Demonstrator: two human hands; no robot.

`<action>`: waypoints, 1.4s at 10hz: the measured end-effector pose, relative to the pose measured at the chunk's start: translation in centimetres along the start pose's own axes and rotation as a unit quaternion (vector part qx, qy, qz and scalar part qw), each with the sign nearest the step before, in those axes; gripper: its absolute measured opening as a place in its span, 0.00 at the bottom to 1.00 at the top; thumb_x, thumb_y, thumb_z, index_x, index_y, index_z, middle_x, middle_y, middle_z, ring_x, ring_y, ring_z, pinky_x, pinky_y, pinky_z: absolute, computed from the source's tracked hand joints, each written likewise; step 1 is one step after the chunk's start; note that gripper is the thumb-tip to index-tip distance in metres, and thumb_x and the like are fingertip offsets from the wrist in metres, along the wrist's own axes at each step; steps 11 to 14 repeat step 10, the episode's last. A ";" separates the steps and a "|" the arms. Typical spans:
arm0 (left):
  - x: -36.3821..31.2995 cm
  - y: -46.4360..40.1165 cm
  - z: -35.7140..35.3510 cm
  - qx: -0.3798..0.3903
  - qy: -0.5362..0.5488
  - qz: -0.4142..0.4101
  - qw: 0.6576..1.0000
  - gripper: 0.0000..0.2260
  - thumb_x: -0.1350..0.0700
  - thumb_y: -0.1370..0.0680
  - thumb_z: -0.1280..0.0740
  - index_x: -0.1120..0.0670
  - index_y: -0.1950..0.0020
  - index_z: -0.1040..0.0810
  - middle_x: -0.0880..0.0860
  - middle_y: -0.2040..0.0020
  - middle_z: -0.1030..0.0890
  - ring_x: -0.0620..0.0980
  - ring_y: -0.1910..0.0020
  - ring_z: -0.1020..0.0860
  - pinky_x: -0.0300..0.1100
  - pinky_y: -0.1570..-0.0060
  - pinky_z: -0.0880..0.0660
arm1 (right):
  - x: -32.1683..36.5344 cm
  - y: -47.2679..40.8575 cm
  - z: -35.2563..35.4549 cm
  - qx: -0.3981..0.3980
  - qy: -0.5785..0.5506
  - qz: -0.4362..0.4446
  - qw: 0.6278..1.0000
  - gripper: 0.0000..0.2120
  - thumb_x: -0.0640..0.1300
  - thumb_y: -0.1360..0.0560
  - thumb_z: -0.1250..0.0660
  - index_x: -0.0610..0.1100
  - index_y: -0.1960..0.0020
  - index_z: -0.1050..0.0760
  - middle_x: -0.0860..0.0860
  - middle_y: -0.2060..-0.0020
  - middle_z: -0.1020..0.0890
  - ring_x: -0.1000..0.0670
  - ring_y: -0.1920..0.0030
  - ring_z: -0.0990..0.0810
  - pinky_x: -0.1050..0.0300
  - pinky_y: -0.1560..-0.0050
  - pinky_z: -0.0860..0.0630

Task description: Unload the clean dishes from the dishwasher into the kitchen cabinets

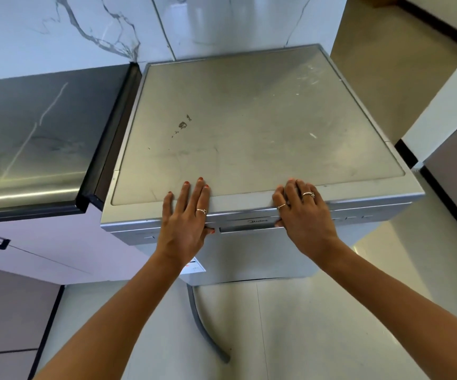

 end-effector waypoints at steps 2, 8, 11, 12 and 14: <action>0.1 -0.1 0.6 0.076 0.043 0.003 0.996 0.46 0.51 0.35 0.21 0.58 0.24 0.41 0.57 0.23 0.42 0.62 0.26 0.41 0.63 0.32 0.40 | 0.9 -0.3 0.6 0.050 -0.038 -0.024 0.998 0.35 0.44 0.42 0.19 0.40 0.43 0.35 0.37 0.46 0.23 0.34 0.45 0.23 0.41 0.42 0.25; 0.4 0.5 5.0 0.318 0.102 -0.036 0.942 0.46 0.42 0.25 0.34 0.55 0.23 0.64 0.53 0.22 0.63 0.55 0.23 0.59 0.54 0.25 0.54 | 0.8 1.3 6.2 0.207 -0.187 -0.093 0.956 0.37 0.52 0.23 0.37 0.44 0.22 0.54 0.49 0.22 0.51 0.48 0.23 0.47 0.53 0.26 0.43; -0.5 1.7 7.8 0.340 0.060 -0.047 0.937 0.41 0.42 0.23 0.35 0.55 0.22 0.57 0.53 0.21 0.59 0.55 0.23 0.57 0.55 0.26 0.55 | -0.4 1.4 7.3 0.288 -0.179 -0.021 0.941 0.38 0.53 0.22 0.39 0.42 0.22 0.58 0.48 0.22 0.56 0.49 0.22 0.52 0.51 0.24 0.47; -0.5 1.7 7.8 0.340 0.060 -0.047 0.937 0.41 0.42 0.23 0.35 0.55 0.22 0.57 0.53 0.21 0.59 0.55 0.23 0.57 0.55 0.26 0.55 | -0.4 1.4 7.3 0.288 -0.179 -0.021 0.941 0.38 0.53 0.22 0.39 0.42 0.22 0.58 0.48 0.22 0.56 0.49 0.22 0.52 0.51 0.24 0.47; -0.5 1.7 7.8 0.340 0.060 -0.047 0.937 0.41 0.42 0.23 0.35 0.55 0.22 0.57 0.53 0.21 0.59 0.55 0.23 0.57 0.55 0.26 0.55 | -0.4 1.4 7.3 0.288 -0.179 -0.021 0.941 0.38 0.53 0.22 0.39 0.42 0.22 0.58 0.48 0.22 0.56 0.49 0.22 0.52 0.51 0.24 0.47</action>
Point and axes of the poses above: each hand's wrist, its own y-axis away from the middle knuckle, its own z-axis out of the back of the hand, x = y × z, the point moved 4 cm from there along -y, towards the middle knuckle
